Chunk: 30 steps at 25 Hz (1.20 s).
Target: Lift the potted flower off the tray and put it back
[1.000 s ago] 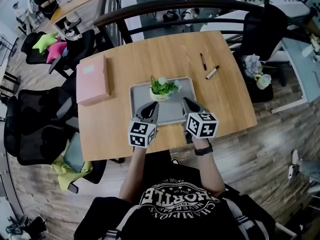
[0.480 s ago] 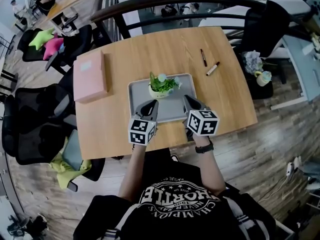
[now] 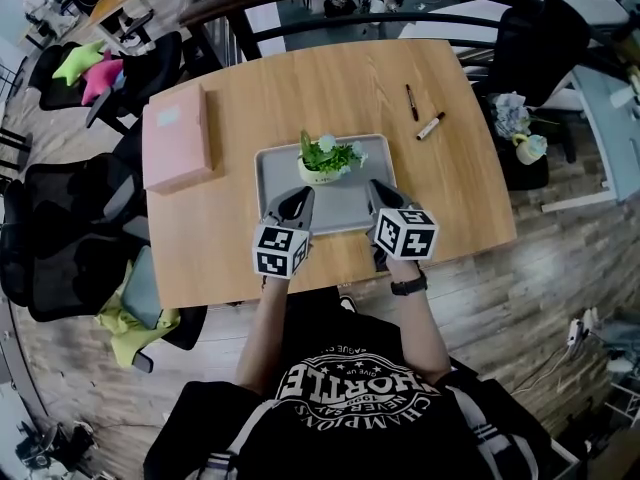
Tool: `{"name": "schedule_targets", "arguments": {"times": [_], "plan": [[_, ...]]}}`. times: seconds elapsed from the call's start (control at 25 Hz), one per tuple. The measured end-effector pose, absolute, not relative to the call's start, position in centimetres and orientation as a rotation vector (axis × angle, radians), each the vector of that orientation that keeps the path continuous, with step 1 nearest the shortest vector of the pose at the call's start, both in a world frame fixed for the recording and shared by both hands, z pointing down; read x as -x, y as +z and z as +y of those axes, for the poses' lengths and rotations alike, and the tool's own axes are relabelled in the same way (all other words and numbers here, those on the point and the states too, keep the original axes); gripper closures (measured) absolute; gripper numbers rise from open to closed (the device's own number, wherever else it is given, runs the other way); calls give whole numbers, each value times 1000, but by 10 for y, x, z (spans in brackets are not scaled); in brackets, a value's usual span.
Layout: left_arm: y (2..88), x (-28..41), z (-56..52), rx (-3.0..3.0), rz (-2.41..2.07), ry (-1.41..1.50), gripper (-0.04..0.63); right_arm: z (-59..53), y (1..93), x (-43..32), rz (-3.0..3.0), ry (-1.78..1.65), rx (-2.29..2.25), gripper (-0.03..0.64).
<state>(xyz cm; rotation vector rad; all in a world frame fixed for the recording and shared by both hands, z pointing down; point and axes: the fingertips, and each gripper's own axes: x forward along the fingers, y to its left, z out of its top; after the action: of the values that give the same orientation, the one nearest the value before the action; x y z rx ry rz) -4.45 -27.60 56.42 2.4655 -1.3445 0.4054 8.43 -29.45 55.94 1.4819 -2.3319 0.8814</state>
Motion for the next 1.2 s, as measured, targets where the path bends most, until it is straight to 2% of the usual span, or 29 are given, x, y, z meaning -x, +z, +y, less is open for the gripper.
{"name": "schedule_targets", "arguments": {"times": [1.2], "plan": [[597,49,-284,-2424,-1295,464,580,-305,596,-70,-2314,902,-1382,597]]}}
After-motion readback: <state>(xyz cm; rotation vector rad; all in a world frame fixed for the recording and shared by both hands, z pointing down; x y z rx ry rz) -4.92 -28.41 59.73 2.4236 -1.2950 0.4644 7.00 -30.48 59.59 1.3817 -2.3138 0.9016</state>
